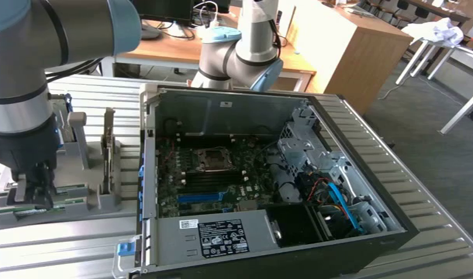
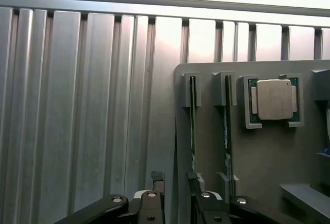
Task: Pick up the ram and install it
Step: 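Pick up the ram and move it above insertion slot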
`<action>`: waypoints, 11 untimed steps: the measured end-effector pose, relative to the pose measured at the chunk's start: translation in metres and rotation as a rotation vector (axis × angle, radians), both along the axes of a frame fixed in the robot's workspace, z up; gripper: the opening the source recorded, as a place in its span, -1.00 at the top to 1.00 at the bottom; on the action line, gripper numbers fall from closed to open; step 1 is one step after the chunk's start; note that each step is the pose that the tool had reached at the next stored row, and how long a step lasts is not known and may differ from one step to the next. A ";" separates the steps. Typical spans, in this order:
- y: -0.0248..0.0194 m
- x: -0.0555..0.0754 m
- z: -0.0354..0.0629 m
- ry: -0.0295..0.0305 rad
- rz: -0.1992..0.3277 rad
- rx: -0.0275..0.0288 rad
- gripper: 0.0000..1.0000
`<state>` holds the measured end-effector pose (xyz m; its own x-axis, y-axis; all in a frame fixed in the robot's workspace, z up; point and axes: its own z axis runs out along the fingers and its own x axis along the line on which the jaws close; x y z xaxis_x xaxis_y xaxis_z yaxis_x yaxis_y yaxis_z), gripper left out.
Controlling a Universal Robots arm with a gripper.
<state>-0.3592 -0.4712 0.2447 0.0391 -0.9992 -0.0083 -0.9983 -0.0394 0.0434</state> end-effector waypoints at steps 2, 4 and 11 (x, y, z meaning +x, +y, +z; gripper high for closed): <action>0.0000 0.000 -0.0013 0.0001 0.000 -0.0006 0.40; 0.0001 0.000 -0.0027 0.0001 0.000 -0.0006 0.40; 0.0011 0.000 -0.0078 0.0002 0.000 -0.0016 0.40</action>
<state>-0.3594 -0.4702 0.2369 0.0388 -0.9992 -0.0067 -0.9983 -0.0390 0.0437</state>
